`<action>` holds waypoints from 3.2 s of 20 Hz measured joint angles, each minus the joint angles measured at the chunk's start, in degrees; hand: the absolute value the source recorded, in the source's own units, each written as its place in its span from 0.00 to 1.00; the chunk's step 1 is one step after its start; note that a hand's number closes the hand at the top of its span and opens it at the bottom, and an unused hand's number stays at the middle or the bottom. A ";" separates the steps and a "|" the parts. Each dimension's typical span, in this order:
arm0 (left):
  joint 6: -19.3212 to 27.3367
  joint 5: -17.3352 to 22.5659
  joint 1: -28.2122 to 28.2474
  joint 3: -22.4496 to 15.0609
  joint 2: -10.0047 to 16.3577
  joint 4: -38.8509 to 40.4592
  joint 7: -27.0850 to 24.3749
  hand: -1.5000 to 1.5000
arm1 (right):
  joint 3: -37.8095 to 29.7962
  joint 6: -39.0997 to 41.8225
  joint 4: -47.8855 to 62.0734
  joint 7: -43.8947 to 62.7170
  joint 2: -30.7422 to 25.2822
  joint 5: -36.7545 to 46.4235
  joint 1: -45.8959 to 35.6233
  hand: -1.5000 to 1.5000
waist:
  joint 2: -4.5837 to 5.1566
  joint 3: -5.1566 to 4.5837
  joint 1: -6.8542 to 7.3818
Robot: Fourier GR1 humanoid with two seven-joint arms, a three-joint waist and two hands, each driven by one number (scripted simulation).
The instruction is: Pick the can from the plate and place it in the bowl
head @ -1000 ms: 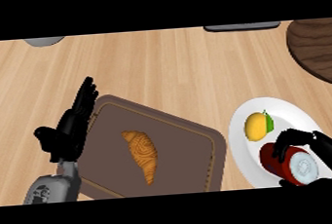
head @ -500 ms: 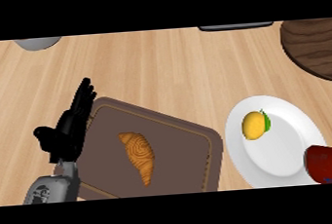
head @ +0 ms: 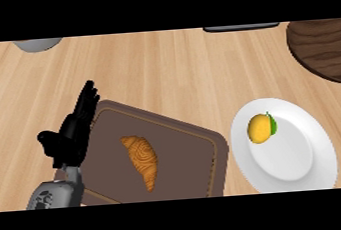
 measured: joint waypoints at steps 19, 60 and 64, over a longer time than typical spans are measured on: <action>-0.61 -1.40 -2.51 -1.60 -1.29 0.70 0.36 0.50 | 4.95 -0.28 18.00 9.11 -11.39 -5.47 -22.26 1.00 | 0.73 -0.15 3.29; -1.73 -1.54 -4.24 -2.19 -2.46 0.51 0.78 0.50 | 22.28 -12.70 73.35 -10.29 7.87 27.92 -59.06 0.00 | 2.01 0.31 5.58; -1.78 -1.46 -3.90 -2.19 -2.42 0.06 0.97 0.50 | 19.88 -9.26 75.16 -7.84 6.62 24.45 -60.63 0.00 | 2.05 0.31 5.57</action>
